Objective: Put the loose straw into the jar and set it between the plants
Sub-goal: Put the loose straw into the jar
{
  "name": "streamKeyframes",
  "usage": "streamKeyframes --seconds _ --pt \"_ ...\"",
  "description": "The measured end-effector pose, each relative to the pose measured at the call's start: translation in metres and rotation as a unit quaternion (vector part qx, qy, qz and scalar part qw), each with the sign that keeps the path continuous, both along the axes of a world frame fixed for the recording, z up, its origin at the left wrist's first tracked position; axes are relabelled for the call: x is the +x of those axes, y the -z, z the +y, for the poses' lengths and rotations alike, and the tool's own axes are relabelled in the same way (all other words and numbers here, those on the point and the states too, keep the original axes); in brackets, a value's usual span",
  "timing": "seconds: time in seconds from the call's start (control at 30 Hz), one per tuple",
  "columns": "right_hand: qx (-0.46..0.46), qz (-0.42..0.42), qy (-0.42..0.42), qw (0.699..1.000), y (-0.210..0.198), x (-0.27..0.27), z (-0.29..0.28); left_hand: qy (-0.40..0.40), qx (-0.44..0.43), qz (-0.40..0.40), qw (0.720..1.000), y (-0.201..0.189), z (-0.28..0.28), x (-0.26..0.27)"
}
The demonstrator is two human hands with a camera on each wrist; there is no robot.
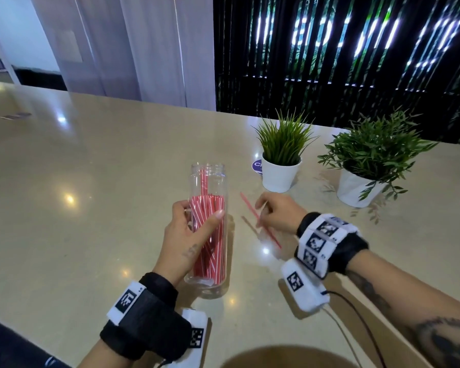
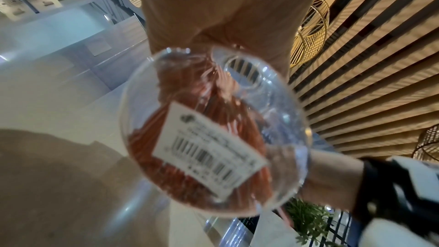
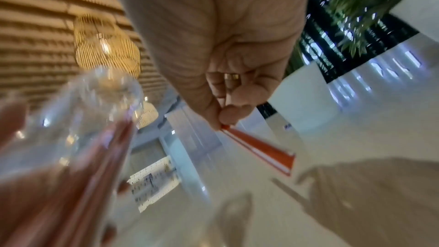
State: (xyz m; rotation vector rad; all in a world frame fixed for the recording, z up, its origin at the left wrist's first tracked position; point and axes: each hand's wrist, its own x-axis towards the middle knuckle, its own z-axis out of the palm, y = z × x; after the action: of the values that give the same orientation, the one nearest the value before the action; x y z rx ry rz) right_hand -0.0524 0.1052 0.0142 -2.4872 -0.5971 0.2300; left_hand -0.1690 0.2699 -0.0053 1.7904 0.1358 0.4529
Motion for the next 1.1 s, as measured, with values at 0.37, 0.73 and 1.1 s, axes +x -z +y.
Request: streamKeyframes --seconds 0.37,0.73,1.1 --pt "0.367 -0.072 0.029 0.927 -0.139 -0.022 -0.031 0.155 -0.040 0.001 0.987 0.003 -0.048 0.008" --pt "0.260 -0.022 -0.008 0.965 -0.120 -0.038 -0.036 0.226 -0.114 -0.030 0.967 0.000 -0.075 0.006" --pt "0.215 -0.020 -0.027 0.976 -0.113 -0.048 -0.048 0.234 -0.110 -0.047 0.965 0.000 -0.081 0.005"
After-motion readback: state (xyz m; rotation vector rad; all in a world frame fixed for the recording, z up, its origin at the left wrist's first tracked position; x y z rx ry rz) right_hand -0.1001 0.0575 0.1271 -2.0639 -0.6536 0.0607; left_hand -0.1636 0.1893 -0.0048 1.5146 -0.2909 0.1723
